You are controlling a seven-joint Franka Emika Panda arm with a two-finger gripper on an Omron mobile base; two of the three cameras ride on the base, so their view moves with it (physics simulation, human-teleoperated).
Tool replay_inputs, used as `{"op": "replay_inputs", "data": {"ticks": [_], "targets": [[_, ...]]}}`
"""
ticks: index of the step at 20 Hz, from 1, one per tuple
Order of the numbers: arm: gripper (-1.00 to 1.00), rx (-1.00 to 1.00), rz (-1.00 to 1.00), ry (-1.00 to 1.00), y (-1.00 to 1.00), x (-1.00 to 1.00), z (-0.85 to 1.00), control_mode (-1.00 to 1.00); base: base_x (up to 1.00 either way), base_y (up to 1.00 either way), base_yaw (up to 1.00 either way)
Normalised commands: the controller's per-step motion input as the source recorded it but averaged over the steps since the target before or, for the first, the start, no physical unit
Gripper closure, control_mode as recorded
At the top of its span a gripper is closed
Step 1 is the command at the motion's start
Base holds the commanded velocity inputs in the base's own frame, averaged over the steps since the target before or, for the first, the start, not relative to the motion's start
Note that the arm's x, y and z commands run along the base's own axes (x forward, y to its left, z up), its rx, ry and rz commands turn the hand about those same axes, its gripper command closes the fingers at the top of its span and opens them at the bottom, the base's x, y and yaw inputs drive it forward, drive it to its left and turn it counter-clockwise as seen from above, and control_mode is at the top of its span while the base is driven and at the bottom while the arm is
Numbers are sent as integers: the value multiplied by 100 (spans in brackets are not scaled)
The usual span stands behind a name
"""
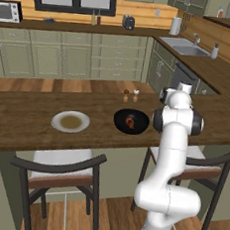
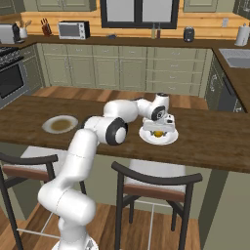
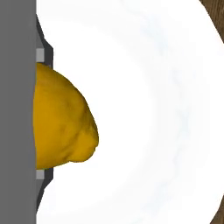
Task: Pick the chicken drumstick and lemon from their plates and place them in the bowl. Then put the bowl in the fridge.
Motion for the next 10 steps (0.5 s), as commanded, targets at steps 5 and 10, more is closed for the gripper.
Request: {"op": "replay_inputs", "data": {"ticks": [5,10], "targets": [[100,8,-3,-19,30,-79,35,-100,0,0,0],[100,1,-2,-23,58,-100,56,-100,0,0,0]]}}
